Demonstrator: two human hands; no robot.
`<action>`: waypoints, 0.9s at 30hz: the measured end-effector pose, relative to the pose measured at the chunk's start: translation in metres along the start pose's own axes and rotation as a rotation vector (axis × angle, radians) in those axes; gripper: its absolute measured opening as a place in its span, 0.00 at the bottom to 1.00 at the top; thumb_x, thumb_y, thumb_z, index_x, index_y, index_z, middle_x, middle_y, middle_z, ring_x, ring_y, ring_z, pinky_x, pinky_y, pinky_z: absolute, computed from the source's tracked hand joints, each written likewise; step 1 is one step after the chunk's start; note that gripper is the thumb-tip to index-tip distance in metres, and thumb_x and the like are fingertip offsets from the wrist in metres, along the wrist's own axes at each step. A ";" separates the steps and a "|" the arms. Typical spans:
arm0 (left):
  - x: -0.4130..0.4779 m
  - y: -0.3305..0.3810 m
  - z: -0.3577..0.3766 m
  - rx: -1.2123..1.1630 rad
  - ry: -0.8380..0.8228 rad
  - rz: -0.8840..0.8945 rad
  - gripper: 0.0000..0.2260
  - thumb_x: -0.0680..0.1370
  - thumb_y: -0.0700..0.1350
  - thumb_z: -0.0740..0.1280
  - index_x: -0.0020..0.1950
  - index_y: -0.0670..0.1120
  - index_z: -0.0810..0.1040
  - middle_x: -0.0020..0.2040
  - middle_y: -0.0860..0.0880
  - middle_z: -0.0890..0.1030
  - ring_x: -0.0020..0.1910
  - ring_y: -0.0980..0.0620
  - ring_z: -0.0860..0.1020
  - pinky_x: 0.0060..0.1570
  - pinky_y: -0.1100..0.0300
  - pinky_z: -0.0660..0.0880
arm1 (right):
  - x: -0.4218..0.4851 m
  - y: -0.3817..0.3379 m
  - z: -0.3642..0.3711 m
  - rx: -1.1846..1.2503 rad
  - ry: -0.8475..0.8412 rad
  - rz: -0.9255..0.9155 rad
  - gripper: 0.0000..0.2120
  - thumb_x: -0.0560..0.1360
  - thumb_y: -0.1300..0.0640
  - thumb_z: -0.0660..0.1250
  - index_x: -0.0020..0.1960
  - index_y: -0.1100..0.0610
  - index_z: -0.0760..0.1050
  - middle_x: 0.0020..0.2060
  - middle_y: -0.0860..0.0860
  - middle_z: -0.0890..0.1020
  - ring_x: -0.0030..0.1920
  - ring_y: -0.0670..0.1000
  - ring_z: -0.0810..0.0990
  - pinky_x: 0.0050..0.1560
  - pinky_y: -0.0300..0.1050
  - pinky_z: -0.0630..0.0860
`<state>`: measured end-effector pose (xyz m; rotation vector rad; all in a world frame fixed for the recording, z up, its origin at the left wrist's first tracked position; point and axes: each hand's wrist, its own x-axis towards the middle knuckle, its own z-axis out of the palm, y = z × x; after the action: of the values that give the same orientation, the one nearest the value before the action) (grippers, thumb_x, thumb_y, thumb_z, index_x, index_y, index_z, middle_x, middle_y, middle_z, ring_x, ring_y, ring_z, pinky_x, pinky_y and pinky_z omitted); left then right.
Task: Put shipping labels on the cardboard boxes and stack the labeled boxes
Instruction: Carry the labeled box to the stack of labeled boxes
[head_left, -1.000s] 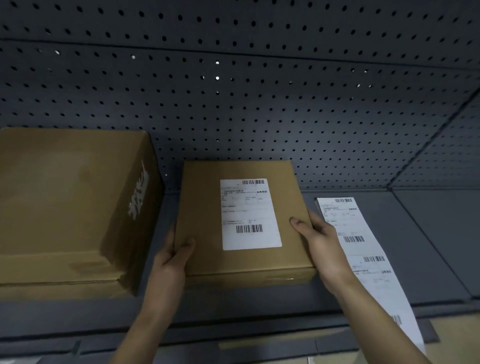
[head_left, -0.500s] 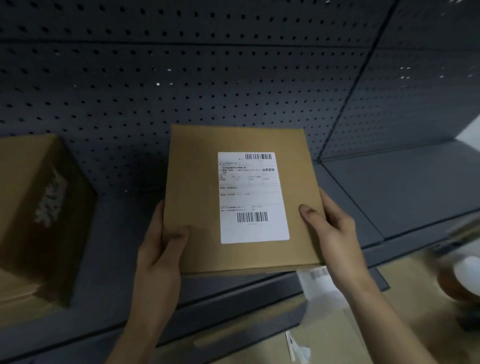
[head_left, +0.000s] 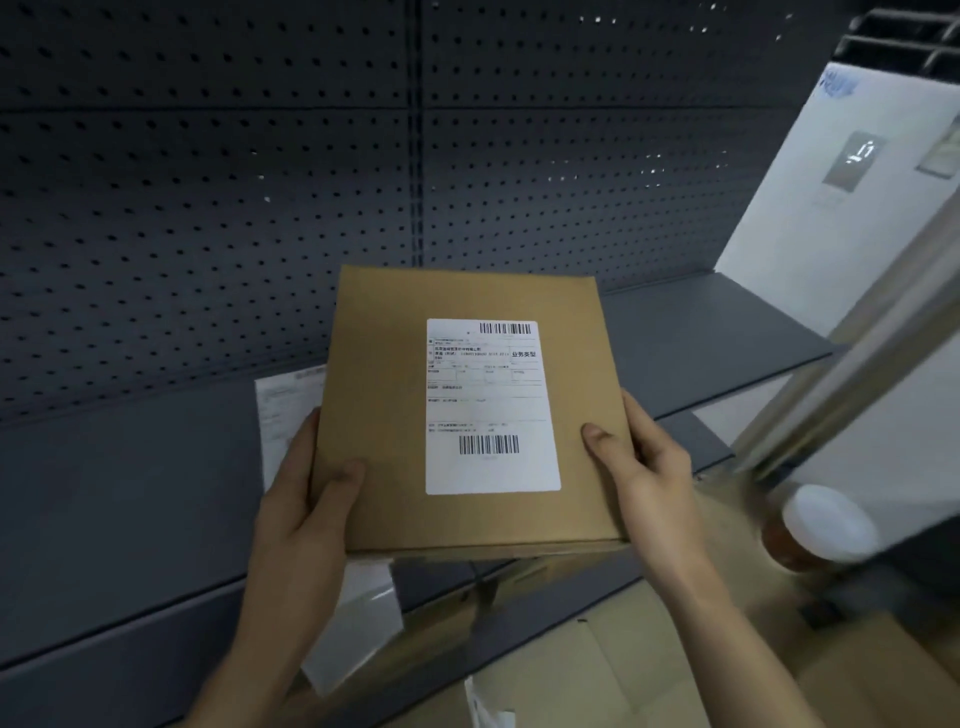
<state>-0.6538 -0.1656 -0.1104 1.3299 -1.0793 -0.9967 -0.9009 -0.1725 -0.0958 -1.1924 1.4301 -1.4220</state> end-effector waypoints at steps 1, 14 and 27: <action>-0.001 0.000 0.013 0.004 -0.001 -0.003 0.22 0.82 0.44 0.61 0.76 0.57 0.65 0.71 0.60 0.72 0.66 0.61 0.72 0.61 0.65 0.67 | 0.005 0.001 -0.013 -0.002 0.003 0.002 0.18 0.80 0.64 0.64 0.61 0.43 0.77 0.49 0.38 0.86 0.48 0.39 0.84 0.43 0.29 0.75; 0.046 -0.019 0.099 -0.015 0.021 -0.062 0.22 0.82 0.43 0.61 0.75 0.58 0.65 0.59 0.69 0.74 0.52 0.78 0.73 0.51 0.77 0.71 | 0.106 0.019 -0.055 -0.084 -0.097 0.084 0.14 0.80 0.61 0.64 0.63 0.48 0.78 0.51 0.44 0.86 0.49 0.45 0.85 0.42 0.31 0.76; 0.096 -0.037 0.156 0.079 0.146 -0.146 0.15 0.82 0.40 0.60 0.62 0.60 0.74 0.48 0.66 0.83 0.47 0.68 0.80 0.42 0.76 0.73 | 0.220 0.059 -0.060 -0.116 -0.304 0.160 0.14 0.81 0.60 0.65 0.64 0.49 0.78 0.51 0.44 0.87 0.49 0.44 0.85 0.43 0.31 0.78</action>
<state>-0.7812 -0.2958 -0.1520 1.5389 -0.9295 -0.9555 -1.0208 -0.3724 -0.1309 -1.2744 1.3728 -1.0117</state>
